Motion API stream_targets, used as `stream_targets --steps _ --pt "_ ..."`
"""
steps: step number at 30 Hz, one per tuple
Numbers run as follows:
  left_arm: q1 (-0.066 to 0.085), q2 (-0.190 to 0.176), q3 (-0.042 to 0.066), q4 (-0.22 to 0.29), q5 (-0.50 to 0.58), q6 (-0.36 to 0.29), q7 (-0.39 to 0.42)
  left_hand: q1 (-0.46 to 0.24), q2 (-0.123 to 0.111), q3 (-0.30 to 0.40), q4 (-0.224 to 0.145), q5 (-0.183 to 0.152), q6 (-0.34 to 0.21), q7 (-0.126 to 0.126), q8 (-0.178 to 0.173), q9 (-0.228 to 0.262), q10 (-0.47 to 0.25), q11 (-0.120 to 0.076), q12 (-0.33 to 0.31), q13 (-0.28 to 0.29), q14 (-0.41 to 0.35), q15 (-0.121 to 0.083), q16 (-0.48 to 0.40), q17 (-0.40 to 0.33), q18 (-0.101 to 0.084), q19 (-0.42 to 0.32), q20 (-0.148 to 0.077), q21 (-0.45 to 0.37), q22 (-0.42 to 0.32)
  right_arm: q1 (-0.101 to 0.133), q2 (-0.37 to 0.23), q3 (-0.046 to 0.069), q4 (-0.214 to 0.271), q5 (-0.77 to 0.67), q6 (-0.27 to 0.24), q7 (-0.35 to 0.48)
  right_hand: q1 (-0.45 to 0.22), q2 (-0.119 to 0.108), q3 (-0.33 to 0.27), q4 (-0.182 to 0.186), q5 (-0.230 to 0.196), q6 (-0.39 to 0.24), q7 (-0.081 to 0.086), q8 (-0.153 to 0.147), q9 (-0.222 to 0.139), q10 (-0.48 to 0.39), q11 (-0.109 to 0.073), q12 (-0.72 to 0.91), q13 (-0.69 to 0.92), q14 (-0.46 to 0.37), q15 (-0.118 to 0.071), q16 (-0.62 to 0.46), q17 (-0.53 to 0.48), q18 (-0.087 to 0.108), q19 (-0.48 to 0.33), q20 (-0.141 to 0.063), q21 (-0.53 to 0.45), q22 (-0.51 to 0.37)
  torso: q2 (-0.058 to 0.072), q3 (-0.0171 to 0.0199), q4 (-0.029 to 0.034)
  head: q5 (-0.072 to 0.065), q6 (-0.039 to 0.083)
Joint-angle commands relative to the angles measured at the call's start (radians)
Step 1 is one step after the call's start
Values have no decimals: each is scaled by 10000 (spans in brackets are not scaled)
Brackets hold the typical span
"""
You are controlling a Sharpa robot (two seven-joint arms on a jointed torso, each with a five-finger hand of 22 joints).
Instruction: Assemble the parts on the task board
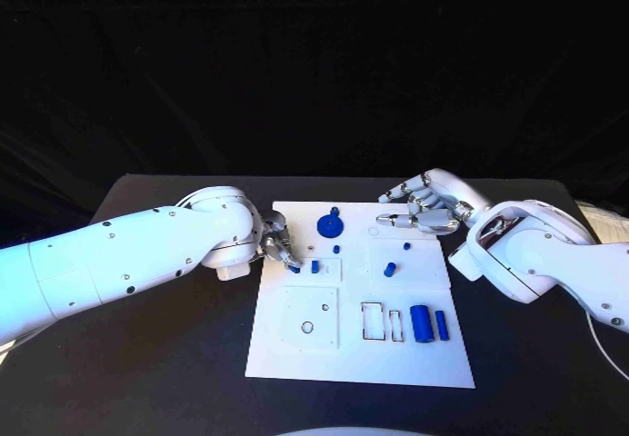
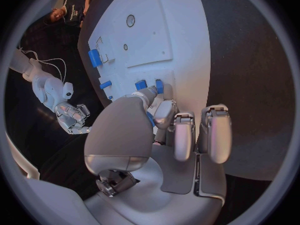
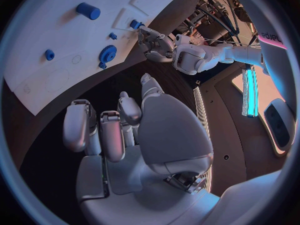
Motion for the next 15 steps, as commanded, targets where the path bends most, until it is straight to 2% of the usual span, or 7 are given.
stream_targets --steps 1,8,15 --pt "-47 97 -45 -21 45 231 -99 -165 -21 1177 -1103 54 231 -133 45 22 82 -25 78 56 1073 -6 31 2632 -123 873 -47 54 2301 -8 -6 0 31 -35 104 51 -2 136 -61 20 28 61 5 6 16 28 -66 60 13 729 -81 -18 1218 99 0 -33 -25 14 8 5 -8 -7 -19" --pt "-75 264 -122 -207 136 247 -193 -536 -76 1160 -968 24 355 -222 169 94 130 -89 146 116 1073 -57 31 2632 -131 887 -72 79 2328 -8 -18 0 51 -35 102 49 -2 136 -61 20 28 61 5 6 16 28 -66 60 13 729 -81 -18 1218 99 0 -33 -25 14 7 9 -16 -34 -51" --pt "-125 384 -147 -363 171 323 -280 -1028 -174 934 -757 81 483 -318 265 143 195 -164 260 231 1073 -119 31 2632 -144 910 -117 119 2369 -7 -42 0 74 -34 98 46 -2 136 -61 20 28 61 5 6 16 28 -66 60 13 729 -81 -18 1218 99 0 -33 -25 14 8 10 -16 -58 -84"
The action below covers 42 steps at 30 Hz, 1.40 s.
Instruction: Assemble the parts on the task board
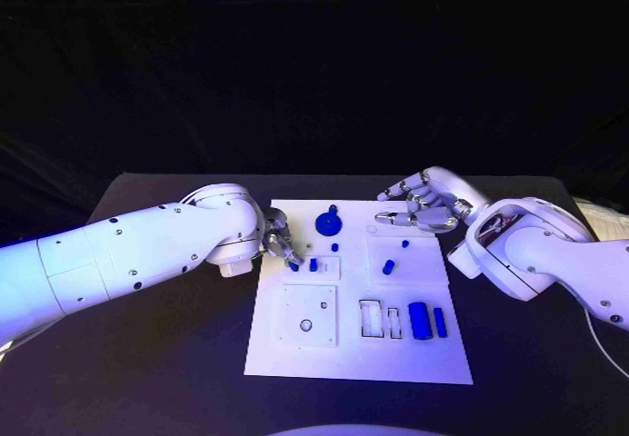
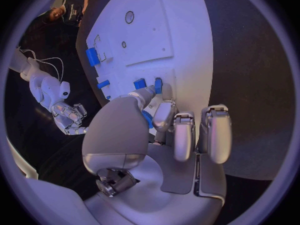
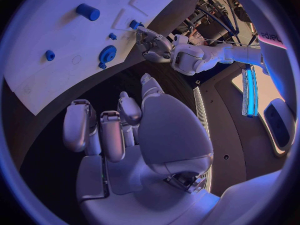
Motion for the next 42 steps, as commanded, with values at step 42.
stream_targets --steps 42 --pt "-158 97 -102 -394 112 304 -350 -1687 -255 -1564 858 296 640 -391 488 176 255 -190 391 418 1032 -208 31 2633 -210 987 -190 260 2574 -8 -22 0 36 -4 115 81 19 139 -119 22 66 62 5 -1 19 -22 -66 -34 -59 713 -83 -67 1146 118 -54 -36 -81 -72 -10 -9 15 -27 -35"
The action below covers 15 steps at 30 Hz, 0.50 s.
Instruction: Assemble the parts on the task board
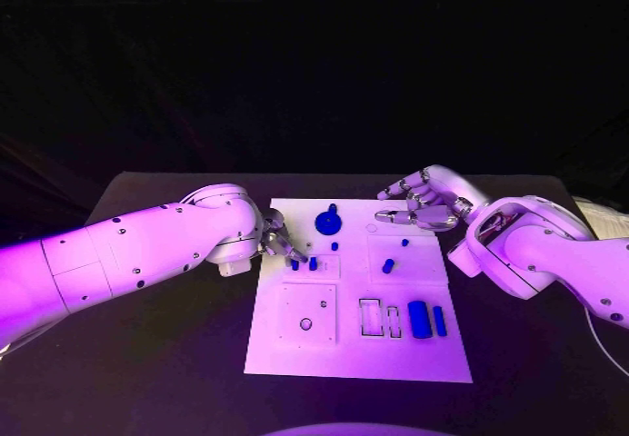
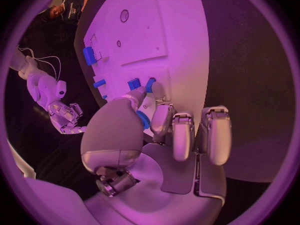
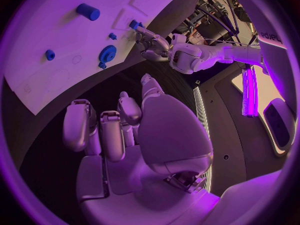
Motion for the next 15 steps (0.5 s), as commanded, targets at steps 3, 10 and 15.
stream_targets --steps 3,10,15 --pt "-89 1 -66 -49 70 248 -377 -153 19 -311 147 -86 3 79 61 21 50 -8 40 26 1037 -63 31 2635 -208 1024 -86 37 2574 -10 7 0 30 -15 118 67 18 34 -49 6 66 62 5 -2 14 -22 -66 -34 -10 713 -83 -67 1141 118 -54 -36 -34 -15 3 -3 3 -1 2" --pt "-92 -94 -57 21 204 -65 -338 -1152 337 -1765 870 -383 -20 70 160 48 62 -15 81 79 1037 -77 31 2635 -222 1046 -100 83 2612 -20 6 0 14 -14 128 75 20 34 -53 6 67 60 5 -3 14 -24 -66 -36 -11 711 -83 -73 1133 118 -54 -36 -35 -16 -2 -11 2 -6 29" --pt "-93 -252 -45 126 286 -290 -321 -1467 549 -2155 880 -570 -38 67 188 53 51 -19 64 62 1037 -81 31 2635 -224 1050 -105 90 2618 -35 -8 -1 6 -13 134 74 20 34 -53 6 67 60 5 -3 14 -24 -66 -36 -11 711 -83 -73 1133 118 -54 -36 -35 -16 -3 -9 -5 -13 48"
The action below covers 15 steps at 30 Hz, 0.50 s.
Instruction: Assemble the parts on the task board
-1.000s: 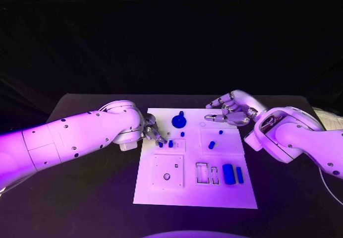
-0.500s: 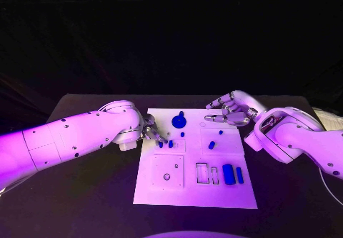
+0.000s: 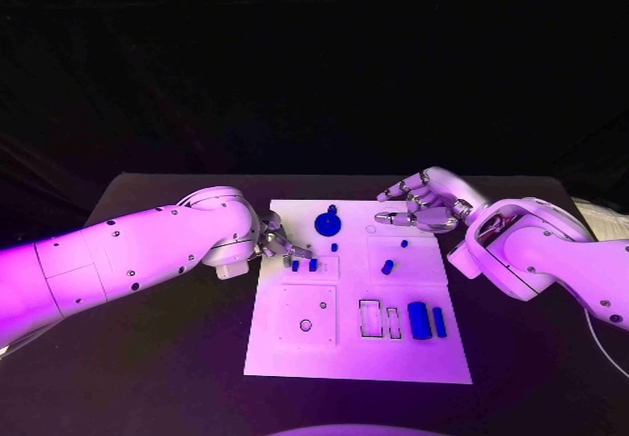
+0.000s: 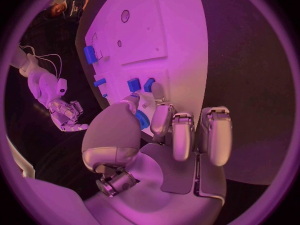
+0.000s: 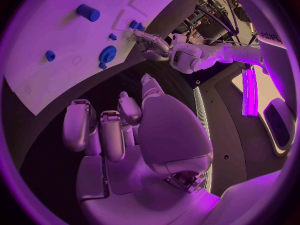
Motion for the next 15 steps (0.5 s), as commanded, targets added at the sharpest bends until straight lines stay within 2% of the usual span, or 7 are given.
stream_targets --steps 1,6,11,14,15 --pt "-64 -114 -44 40 137 -180 -354 -69 43 -85 -4 -56 -7 45 70 14 50 -19 2 -17 1037 -82 31 2627 -117 1013 -70 39 2617 -19 -3 -2 4 -26 126 70 21 35 -55 7 67 59 5 -3 16 -24 -67 -35 -11 711 -83 -35 1131 118 -56 -36 -37 -19 1 2 -4 -7 19" --pt "-64 -234 -8 164 281 -417 -255 -47 179 -162 -9 -29 -32 48 76 15 22 -19 -51 -73 1037 -84 31 2627 -101 987 -73 -17 2574 -38 -8 -2 -2 -27 134 62 26 37 -56 5 70 58 5 -4 16 -23 -67 -31 -10 710 -83 -38 1128 118 -56 -36 -38 -19 5 -8 0 -18 27" --pt "-64 -358 41 279 554 -869 -30 38 349 -298 -18 66 -127 70 66 12 -67 -5 -183 -210 1037 -81 31 2627 -65 930 -76 -140 2479 -57 -15 -3 -15 -27 148 47 48 49 -53 -4 85 58 5 -4 16 -25 -69 -32 -12 708 -83 -42 1123 121 -63 -36 -46 -30 4 1 1 -20 46" --pt "-63 -426 56 341 753 -1294 353 200 516 -389 -26 213 -256 105 49 10 -194 24 -356 -389 1037 -69 31 2627 -15 848 -69 -317 2345 -64 -18 -4 -22 -27 150 45 68 60 -51 -11 109 59 4 -5 16 -28 -69 -35 -16 708 -84 -43 1124 120 -61 -36 -45 -27 5 5 -1 -31 38" --pt "-63 -469 60 379 994 -1671 779 380 606 -457 -35 294 -455 170 9 -3 -482 79 -792 -844 1037 -37 31 2627 105 644 -43 -756 2016 -67 -21 -4 -26 -27 150 44 68 60 -51 -11 110 59 4 -5 16 -28 -69 -35 -16 708 -84 -43 1124 120 -61 -36 -45 -27 13 5 2 -45 47"
